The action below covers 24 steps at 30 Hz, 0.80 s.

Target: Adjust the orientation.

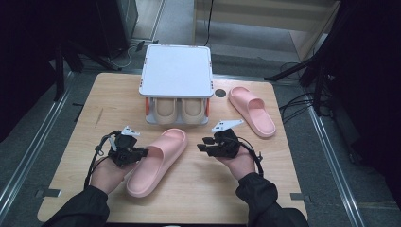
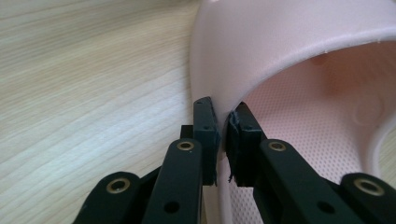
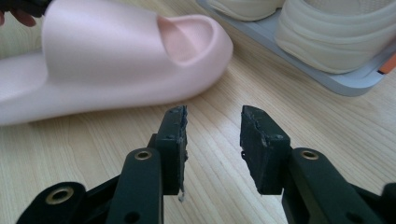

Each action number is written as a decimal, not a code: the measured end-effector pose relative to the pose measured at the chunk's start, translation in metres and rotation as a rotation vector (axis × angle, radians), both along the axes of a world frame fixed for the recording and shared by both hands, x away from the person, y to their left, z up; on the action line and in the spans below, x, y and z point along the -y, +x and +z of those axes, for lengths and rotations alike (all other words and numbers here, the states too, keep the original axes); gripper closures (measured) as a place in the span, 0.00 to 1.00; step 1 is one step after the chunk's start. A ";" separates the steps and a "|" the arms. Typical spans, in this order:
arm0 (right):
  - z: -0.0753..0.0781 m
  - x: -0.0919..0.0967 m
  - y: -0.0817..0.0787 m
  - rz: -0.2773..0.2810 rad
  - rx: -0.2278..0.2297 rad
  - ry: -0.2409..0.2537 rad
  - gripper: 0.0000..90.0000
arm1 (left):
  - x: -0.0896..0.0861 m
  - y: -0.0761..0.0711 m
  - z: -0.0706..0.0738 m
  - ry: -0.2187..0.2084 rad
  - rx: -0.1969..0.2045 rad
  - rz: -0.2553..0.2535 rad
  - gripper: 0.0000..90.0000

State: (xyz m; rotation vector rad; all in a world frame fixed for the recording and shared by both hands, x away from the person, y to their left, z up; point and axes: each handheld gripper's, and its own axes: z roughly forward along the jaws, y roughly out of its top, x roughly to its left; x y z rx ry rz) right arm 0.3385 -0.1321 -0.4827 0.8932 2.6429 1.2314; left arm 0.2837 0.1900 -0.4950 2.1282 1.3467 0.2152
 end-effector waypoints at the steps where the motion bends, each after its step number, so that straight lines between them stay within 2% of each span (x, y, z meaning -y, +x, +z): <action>1: -0.001 -0.001 0.000 0.000 -0.003 0.000 0.69 | 0.001 0.000 -0.001 0.005 -0.001 -0.005 0.91; 2: -0.002 -0.001 0.000 -0.001 -0.006 0.003 0.70 | 0.001 0.000 -0.002 -0.005 0.000 -0.007 0.90; 4: -0.003 -0.003 0.001 -0.002 -0.012 0.005 0.71 | 0.001 0.000 -0.002 0.004 0.000 -0.023 0.87; 6: -0.006 -0.005 0.002 -0.004 -0.017 0.001 0.73 | 0.002 -0.001 -0.002 -0.015 -0.006 -0.043 0.83; 9: -0.010 -0.009 0.004 -0.005 -0.017 -0.012 0.75 | -0.003 -0.005 0.004 -0.062 0.014 -0.066 0.75; 11: -0.012 -0.011 0.004 -0.007 -0.017 -0.012 0.77 | -0.008 -0.009 0.008 -0.073 0.034 -0.088 0.72; 12: -0.013 -0.012 0.004 -0.010 -0.019 -0.009 0.79 | -0.011 -0.010 0.010 -0.074 0.044 -0.093 0.72; 15: -0.017 -0.019 0.003 -0.011 -0.007 -0.014 0.88 | -0.023 -0.010 0.010 -0.076 0.036 -0.084 0.79; 17: -0.018 -0.021 0.003 -0.006 -0.008 -0.007 0.89 | -0.025 -0.010 0.009 -0.082 0.034 -0.076 0.80; 19: -0.022 -0.027 0.002 -0.007 -0.027 0.008 0.90 | -0.029 -0.009 0.007 -0.084 0.022 -0.076 0.83; 21: -0.031 -0.036 0.001 -0.004 -0.058 0.010 0.91 | -0.030 -0.008 -0.001 -0.073 -0.010 -0.084 0.86; 23: -0.034 -0.039 0.001 0.003 -0.064 0.009 0.91 | -0.029 -0.007 -0.004 -0.071 -0.024 -0.093 0.87; 24: -0.035 -0.042 0.000 0.008 -0.061 0.005 0.91 | -0.029 -0.007 -0.006 -0.056 -0.031 -0.100 0.88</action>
